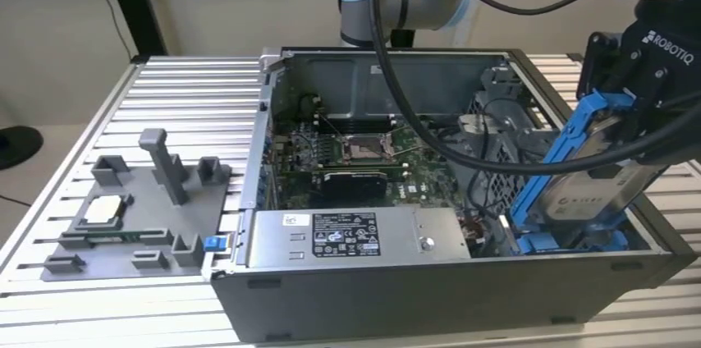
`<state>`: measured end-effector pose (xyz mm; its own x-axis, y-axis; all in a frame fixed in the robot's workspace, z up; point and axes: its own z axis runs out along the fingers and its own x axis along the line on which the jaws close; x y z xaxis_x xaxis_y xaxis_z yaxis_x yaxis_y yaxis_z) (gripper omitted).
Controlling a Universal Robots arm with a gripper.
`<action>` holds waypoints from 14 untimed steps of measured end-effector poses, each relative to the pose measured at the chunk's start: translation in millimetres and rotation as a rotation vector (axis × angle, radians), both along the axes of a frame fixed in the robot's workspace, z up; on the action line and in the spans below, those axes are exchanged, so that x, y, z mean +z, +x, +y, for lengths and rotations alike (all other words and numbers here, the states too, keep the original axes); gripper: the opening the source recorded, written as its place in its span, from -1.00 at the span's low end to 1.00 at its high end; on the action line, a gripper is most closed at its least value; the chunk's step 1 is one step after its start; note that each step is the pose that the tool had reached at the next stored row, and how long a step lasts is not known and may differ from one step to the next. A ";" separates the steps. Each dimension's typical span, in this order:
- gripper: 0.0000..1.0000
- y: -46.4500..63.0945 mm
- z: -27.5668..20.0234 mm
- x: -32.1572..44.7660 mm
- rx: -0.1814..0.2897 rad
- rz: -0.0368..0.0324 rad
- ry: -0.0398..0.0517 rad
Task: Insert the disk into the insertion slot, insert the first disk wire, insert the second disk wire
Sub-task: 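Insert the disk into the insertion slot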
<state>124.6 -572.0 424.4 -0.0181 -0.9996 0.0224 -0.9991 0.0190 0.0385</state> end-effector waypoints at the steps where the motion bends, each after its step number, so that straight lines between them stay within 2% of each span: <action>1: -1.00 0.0 1.4 -0.5 0.000 0.0000 0.0000; 4: -1.00 0.2 4.8 -1.9 0.000 0.0000 0.0000; 14: -1.00 5.2 5.0 -6.6 0.005 0.0000 0.0000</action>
<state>129.8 -567.0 417.8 -0.0136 -0.9997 0.0225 -0.9992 0.0144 0.0385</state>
